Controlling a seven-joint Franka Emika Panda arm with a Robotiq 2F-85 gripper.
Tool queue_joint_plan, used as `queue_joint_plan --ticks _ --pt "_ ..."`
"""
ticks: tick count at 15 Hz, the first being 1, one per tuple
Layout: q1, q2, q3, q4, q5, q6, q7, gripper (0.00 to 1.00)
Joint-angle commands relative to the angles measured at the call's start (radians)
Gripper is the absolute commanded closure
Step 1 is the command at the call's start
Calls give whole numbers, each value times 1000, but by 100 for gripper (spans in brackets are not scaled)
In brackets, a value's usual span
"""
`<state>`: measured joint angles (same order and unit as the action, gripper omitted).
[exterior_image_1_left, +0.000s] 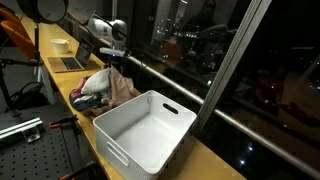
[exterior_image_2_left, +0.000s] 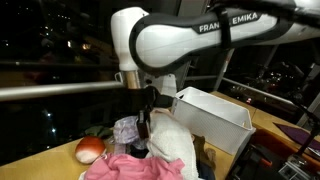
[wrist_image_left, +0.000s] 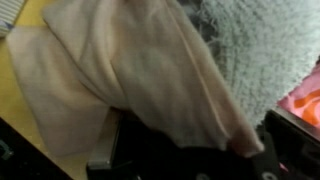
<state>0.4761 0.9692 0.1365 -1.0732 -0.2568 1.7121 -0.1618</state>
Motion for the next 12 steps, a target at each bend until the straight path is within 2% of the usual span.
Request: queue_joint_plan --ticks 1,8,9,12 --pt "-21 -203 -40 -163 -28 -61 32 100" --pt "-82 -505 -126 -361 -72 -125 6 100" --pt "-125 -541 -93 -373 -103 -152 11 100" --pt "-186 -648 -96 -409 -152 -216 -19 100"
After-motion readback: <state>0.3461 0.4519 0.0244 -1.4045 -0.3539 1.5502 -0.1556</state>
